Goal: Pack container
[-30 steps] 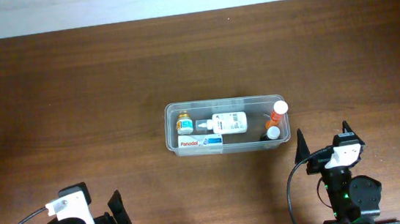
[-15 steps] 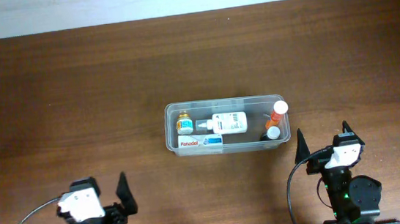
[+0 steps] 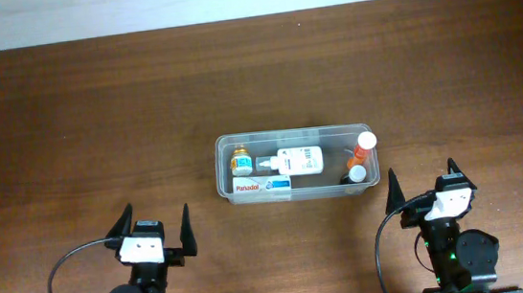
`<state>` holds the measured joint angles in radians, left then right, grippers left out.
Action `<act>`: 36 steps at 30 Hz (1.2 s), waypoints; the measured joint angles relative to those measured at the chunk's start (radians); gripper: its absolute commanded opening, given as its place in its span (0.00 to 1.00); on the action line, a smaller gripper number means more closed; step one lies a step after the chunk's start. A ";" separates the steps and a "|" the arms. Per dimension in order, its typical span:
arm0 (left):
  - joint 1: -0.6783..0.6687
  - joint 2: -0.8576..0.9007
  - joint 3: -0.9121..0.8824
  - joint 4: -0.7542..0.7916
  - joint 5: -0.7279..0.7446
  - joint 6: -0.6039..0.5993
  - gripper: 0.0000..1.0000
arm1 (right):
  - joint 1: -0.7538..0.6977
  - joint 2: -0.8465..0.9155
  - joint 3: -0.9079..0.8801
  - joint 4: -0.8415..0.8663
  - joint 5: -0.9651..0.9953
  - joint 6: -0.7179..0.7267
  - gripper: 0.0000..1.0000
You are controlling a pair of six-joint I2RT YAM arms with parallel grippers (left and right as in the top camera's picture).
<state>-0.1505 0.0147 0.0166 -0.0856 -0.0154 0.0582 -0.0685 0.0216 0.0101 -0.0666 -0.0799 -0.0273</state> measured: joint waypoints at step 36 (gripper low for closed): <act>0.000 0.000 0.000 0.001 0.026 0.014 0.99 | 0.000 0.000 0.000 0.000 0.000 -0.002 0.98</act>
<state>-0.1505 0.0147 0.0170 -0.0849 0.0105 0.0719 -0.0681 0.0216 0.0101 -0.0666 -0.0799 -0.0296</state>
